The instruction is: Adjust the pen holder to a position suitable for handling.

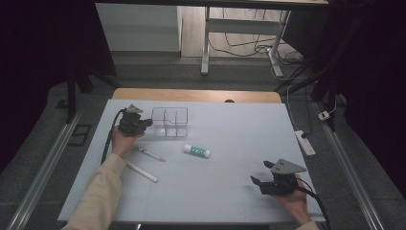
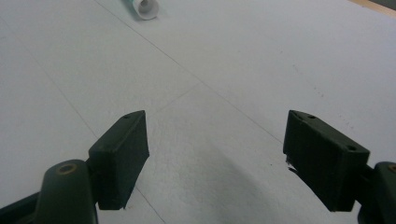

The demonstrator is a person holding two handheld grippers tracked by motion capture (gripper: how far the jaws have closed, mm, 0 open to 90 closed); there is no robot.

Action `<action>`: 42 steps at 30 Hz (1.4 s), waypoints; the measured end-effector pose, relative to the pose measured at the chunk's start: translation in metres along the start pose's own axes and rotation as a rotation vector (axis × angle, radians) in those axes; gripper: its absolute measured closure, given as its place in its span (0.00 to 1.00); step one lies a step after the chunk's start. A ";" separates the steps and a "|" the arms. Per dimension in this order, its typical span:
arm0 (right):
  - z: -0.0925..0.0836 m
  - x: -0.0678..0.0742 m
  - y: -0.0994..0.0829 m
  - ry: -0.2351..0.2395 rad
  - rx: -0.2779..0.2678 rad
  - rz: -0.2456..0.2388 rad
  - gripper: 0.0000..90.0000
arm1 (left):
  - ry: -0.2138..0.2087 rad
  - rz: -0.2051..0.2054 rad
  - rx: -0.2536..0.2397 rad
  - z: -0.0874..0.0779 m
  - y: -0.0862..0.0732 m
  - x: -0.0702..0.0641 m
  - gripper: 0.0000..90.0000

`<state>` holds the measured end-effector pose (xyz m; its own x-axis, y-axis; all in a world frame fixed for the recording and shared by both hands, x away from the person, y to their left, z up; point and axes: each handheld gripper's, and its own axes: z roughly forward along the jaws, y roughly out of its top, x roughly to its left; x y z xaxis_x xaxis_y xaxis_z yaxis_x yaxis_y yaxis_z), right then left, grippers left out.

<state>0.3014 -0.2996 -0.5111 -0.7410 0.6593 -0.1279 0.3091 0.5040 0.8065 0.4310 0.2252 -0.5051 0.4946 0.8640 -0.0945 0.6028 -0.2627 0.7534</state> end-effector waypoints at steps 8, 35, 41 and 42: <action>0.001 0.000 0.000 -0.012 0.010 0.000 0.25 | -0.019 0.022 0.003 0.007 0.006 -0.009 0.99; 0.001 0.002 -0.001 -0.010 0.025 -0.001 0.25 | -0.061 0.102 -0.002 0.031 0.030 -0.041 0.99; 0.001 0.003 -0.002 -0.013 0.023 0.000 0.25 | -0.075 0.111 -0.006 0.037 0.035 -0.047 0.99; 0.001 0.003 -0.002 -0.014 0.025 -0.002 0.25 | -0.074 0.112 -0.005 0.038 0.035 -0.049 0.99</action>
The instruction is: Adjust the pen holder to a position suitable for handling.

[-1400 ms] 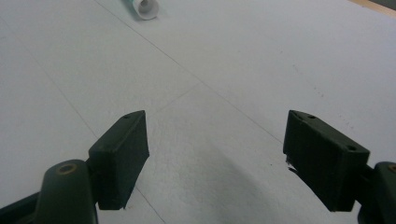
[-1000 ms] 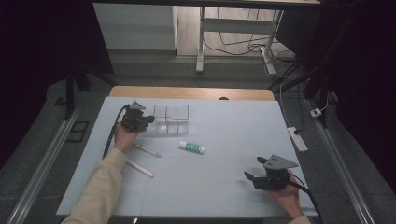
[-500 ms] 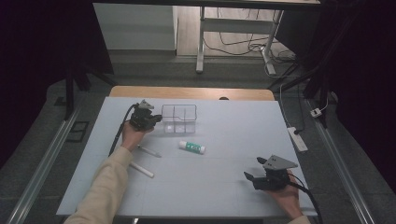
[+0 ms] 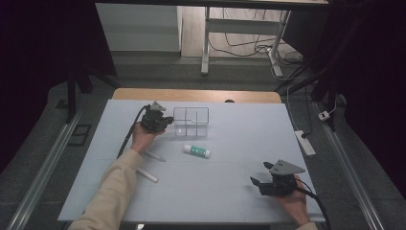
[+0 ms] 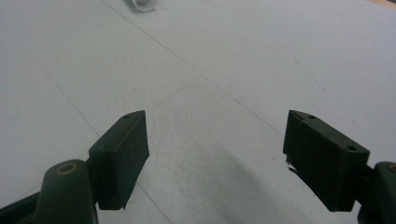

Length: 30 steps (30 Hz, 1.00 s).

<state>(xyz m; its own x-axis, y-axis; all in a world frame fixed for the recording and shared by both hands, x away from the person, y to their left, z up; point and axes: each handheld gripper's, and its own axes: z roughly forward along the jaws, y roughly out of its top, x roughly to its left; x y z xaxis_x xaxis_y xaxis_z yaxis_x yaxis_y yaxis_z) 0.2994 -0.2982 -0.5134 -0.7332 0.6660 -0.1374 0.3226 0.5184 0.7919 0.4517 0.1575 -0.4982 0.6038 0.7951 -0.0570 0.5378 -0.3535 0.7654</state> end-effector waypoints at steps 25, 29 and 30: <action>-0.001 0.001 -0.001 -0.002 0.003 0.002 0.25 | -0.011 0.013 0.000 0.019 0.013 -0.018 0.99; -0.001 0.001 -0.001 -0.004 0.005 0.001 0.25 | -0.020 0.010 0.002 0.019 0.013 -0.017 0.99; -0.001 0.001 -0.001 -0.004 0.006 0.000 0.25 | -0.020 0.013 -0.001 0.018 0.013 -0.017 0.99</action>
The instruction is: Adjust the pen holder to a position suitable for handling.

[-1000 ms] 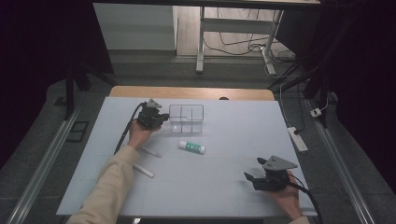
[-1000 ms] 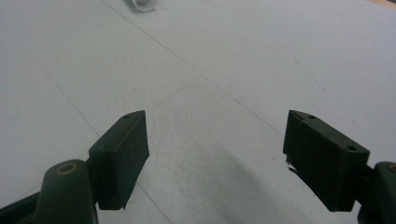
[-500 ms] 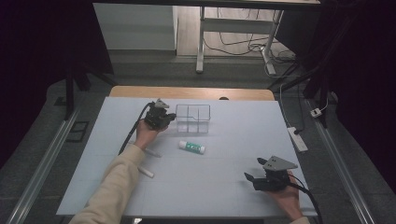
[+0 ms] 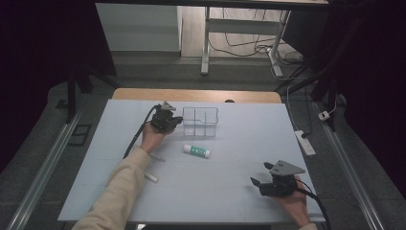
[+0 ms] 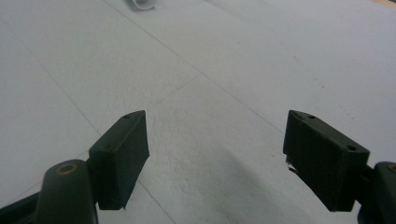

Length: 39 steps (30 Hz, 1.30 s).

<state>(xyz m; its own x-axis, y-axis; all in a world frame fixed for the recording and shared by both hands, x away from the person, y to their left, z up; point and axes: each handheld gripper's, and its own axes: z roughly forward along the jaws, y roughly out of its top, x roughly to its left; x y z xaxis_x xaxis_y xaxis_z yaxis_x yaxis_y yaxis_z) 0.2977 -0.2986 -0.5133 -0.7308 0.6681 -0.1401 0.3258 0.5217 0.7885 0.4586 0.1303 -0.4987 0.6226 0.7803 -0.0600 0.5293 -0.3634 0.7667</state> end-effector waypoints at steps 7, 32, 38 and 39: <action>-0.002 -0.001 0.000 -0.005 -0.001 -0.006 0.25 | -0.039 0.050 -0.019 -0.021 0.001 -0.003 0.98; -0.003 -0.007 -0.001 0.002 -0.015 -0.010 0.25 | -0.182 0.250 0.123 -0.081 -0.034 -0.009 0.47; -0.003 -0.007 -0.002 0.004 -0.017 -0.010 0.25 | -0.189 0.268 0.159 -0.090 -0.042 -0.008 0.43; -0.003 -0.007 -0.002 0.005 -0.016 -0.010 0.25 | -0.187 0.272 0.163 -0.091 -0.043 -0.008 0.43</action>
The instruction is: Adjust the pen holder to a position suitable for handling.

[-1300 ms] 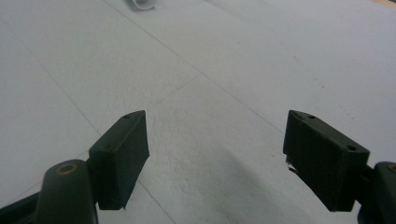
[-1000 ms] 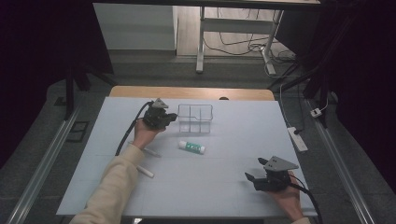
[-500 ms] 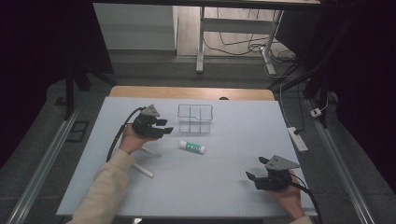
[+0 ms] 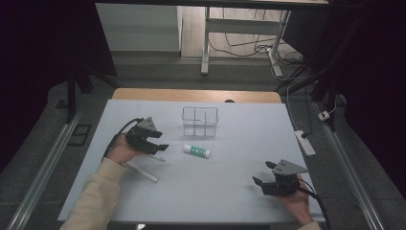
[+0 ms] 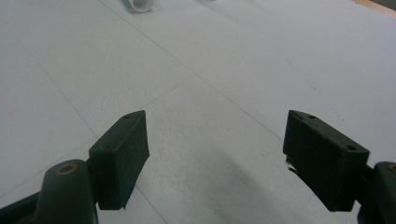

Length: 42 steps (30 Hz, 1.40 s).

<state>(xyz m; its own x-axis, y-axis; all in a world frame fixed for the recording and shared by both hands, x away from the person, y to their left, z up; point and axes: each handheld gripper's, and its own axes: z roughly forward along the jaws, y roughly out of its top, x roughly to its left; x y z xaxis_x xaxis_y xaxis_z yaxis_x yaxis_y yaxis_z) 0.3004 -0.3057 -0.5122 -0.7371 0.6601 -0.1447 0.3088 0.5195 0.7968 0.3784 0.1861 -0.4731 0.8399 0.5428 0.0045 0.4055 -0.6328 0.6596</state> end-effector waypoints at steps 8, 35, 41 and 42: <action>0.000 0.000 0.000 0.002 0.003 -0.002 0.25 | -0.012 0.010 0.038 -0.010 -0.006 -0.001 0.40; 0.000 0.001 -0.001 0.010 0.007 -0.009 0.25 | -0.077 0.197 0.202 -0.012 -0.011 -0.005 0.39; -0.001 0.001 -0.001 0.010 0.007 -0.010 0.25 | -0.075 0.228 0.229 -0.005 -0.010 -0.006 0.39; -0.001 0.001 -0.001 0.010 0.006 -0.010 0.25 | -0.074 0.230 0.235 -0.003 -0.010 -0.006 0.39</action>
<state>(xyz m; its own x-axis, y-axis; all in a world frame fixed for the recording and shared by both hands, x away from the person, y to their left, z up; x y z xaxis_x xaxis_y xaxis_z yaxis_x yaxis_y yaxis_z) 0.2987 -0.3059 -0.5126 -0.7459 0.6497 -0.1469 0.3052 0.5295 0.7915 0.3680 0.1911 -0.4774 0.9394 0.3348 0.0732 0.2669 -0.8487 0.4566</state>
